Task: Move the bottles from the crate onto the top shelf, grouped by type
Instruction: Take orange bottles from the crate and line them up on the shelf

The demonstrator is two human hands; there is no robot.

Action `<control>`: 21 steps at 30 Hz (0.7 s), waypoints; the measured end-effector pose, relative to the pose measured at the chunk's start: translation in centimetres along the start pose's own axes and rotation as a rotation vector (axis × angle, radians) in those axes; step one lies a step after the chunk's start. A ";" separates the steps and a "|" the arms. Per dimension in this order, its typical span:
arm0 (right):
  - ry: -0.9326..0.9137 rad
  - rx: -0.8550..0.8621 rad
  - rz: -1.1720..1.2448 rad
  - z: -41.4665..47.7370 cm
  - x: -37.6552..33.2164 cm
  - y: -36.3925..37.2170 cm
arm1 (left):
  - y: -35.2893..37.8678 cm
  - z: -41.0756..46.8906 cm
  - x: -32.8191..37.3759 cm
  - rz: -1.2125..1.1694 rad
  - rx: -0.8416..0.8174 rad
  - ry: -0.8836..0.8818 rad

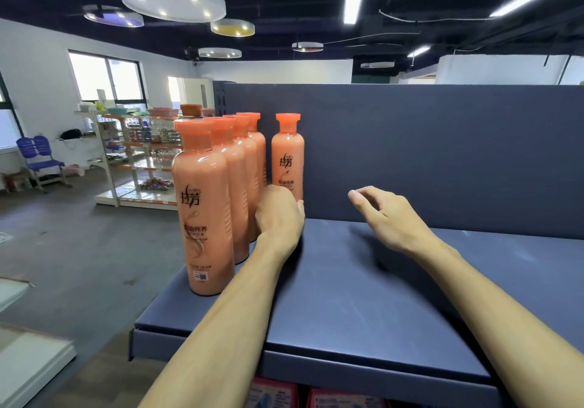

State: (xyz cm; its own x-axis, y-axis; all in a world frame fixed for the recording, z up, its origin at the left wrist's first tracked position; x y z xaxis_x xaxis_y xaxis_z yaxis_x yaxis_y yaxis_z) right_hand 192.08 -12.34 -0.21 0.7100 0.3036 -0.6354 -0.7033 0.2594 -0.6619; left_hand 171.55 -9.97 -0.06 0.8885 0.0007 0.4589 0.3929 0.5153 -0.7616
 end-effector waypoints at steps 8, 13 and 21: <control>-0.018 -0.025 -0.059 0.6 0.1 0.7 | -0.2 -0.6 -0.1 -0.005 -0.030 -0.010; -0.021 -0.045 -0.124 0.5 0.9 0.2 | -1.8 -2.8 0.7 0.011 -0.047 0.018; -0.030 -0.026 -0.234 -1.7 -1.0 -1.8 | -6.2 -8.2 3.1 0.117 -0.082 0.313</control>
State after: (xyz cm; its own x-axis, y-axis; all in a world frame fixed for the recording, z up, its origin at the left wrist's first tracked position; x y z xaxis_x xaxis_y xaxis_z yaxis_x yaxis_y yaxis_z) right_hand 192.67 -14.68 0.94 0.8517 0.2652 -0.4519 -0.5185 0.3024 -0.7998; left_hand 173.82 -20.17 2.40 0.9532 -0.2142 0.2132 0.2907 0.4569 -0.8407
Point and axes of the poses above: each hand's wrist, its own z-axis towards the middle knuckle, its own y-axis out of the palm, x = y × z, the point moved 5 cm from there along z, towards the middle knuckle, and after that the axes turned 3 degrees about y, right-handed, at the moved point
